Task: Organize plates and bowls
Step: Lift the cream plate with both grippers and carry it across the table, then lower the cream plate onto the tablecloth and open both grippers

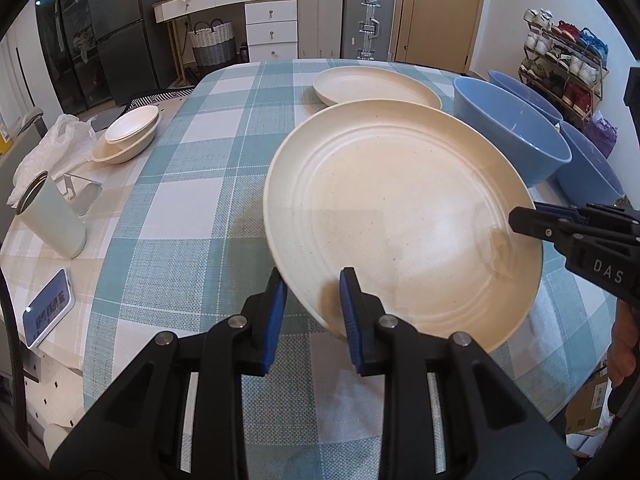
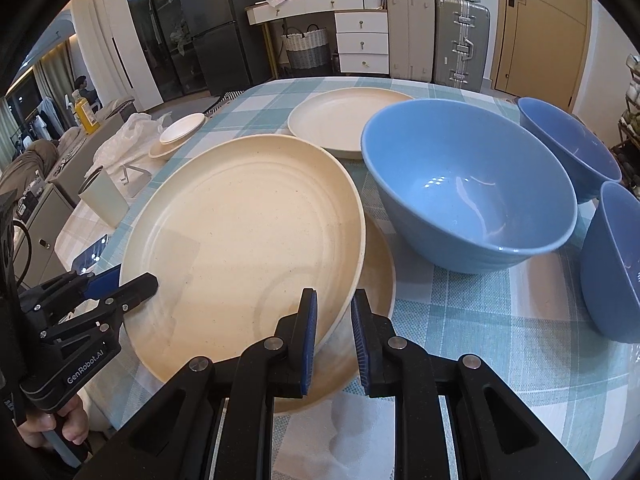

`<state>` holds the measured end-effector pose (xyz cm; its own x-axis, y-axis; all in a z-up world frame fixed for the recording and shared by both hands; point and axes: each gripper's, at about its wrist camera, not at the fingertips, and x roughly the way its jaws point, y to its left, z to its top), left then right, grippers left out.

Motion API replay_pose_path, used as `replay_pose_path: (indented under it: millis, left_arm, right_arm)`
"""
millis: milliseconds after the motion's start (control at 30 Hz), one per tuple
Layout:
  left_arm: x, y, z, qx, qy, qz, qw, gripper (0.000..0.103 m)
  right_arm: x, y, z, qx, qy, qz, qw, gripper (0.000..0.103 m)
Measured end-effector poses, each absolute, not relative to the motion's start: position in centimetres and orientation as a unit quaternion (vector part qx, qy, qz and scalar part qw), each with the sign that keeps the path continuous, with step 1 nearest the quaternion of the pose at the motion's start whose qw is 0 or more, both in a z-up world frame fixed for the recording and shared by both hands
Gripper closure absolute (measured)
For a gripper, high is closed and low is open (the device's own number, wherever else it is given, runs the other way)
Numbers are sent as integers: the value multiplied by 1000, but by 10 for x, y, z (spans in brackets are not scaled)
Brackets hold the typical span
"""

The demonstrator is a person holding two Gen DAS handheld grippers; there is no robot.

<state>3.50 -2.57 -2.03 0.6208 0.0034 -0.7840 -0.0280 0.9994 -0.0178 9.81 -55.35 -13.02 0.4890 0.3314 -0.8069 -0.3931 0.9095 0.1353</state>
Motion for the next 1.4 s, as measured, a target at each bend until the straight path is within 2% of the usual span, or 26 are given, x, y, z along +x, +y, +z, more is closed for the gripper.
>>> replay_pose_path:
  millis: [900,1200,1333,1400]
  left_arm:
    - [52,-51,-40,49,448,17,892,75]
    - [52,-52,-42,49,448,12,892,70]
    - [52,-48,-41,33,450,-2,893,62]
    - [52,-47,-40,23,451,-11,892,58]
  right_arm:
    - [91,-558,-148,-66,467,171,865,84]
    - [89,-557,-151,-75,469,168,864,84]
    - [88,-558,-151,-73,469,169,864,84]
    - [88,-560,-150,-67,467,169,866,80]
